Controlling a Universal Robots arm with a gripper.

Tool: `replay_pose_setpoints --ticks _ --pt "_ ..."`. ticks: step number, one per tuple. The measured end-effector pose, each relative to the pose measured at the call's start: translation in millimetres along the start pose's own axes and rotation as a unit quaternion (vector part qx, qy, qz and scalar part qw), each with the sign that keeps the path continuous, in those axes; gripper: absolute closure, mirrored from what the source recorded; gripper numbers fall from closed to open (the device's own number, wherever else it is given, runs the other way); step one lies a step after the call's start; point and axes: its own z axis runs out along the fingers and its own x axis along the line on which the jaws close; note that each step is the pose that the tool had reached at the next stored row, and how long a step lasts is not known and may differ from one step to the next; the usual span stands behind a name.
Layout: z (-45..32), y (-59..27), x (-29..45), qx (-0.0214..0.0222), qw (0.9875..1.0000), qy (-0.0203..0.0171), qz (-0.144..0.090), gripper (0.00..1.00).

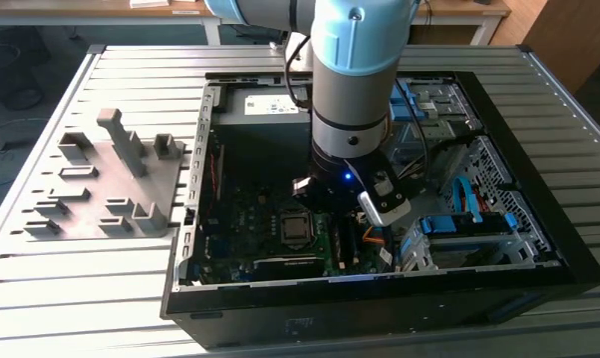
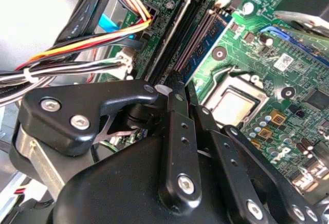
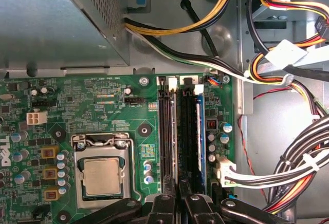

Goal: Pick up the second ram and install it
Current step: 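Insert the second ram into the second slot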

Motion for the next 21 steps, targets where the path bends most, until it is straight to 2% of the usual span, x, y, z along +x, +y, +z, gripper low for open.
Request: replay_pose_setpoints --ticks 21 --pt "2.8 0.2 -1.6 -0.0021 1.0000 0.0002 -0.001 0.86"
